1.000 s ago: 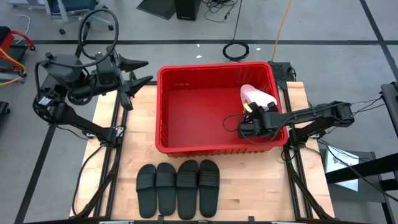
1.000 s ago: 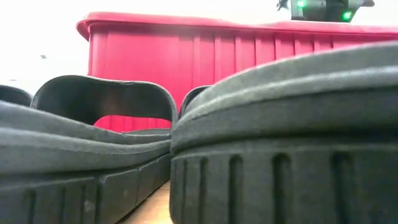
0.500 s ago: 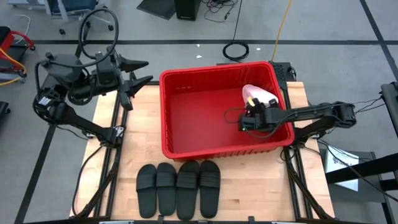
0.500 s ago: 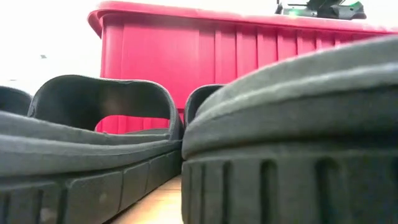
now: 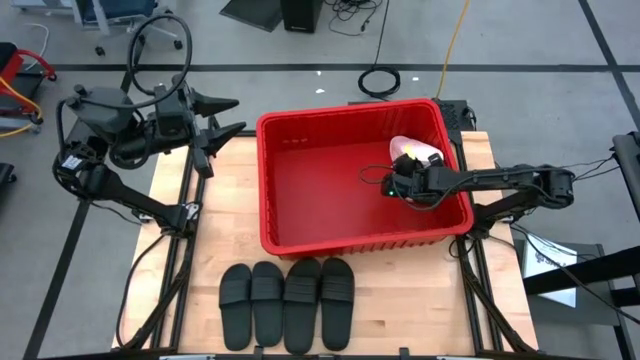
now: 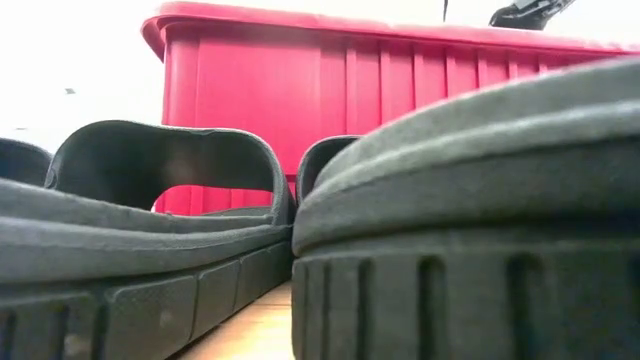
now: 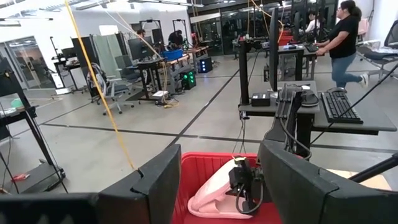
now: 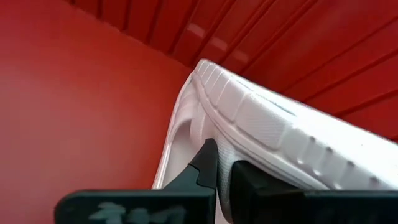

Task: Pick and place slides into bin
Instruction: Stack the pink slide on top of the pink slide in the red bin

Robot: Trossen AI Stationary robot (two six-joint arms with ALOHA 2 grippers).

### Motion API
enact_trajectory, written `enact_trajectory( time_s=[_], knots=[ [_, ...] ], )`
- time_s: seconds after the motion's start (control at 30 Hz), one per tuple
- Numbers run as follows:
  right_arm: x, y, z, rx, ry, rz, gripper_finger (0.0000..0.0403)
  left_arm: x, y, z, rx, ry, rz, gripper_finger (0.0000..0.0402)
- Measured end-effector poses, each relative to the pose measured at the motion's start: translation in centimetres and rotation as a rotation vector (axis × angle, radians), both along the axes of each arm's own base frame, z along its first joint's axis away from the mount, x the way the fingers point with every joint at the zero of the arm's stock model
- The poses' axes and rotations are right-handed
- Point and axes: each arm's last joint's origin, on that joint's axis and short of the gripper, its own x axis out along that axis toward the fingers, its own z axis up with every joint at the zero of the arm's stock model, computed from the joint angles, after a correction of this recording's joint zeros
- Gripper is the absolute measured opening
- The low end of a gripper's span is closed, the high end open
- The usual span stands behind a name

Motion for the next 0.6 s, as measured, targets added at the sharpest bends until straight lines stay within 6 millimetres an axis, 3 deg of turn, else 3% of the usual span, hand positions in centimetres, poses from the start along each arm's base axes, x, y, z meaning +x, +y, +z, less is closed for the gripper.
enact_trajectory(
  time_s=[0.37, 0.6],
  knots=[
    [-0.57, 0.60, -0.02, 0.092, -0.030, 0.034, 0.0037, 0.00, 0.01, -0.10, 0.001, 0.011, 0.001, 0.0225],
    [-1.02, 0.78, 0.44, 0.140, -0.058, 0.046, 0.0107, 0.01, 0.00, -0.11, 0.001, 0.012, 0.000, 0.0225]
  ],
)
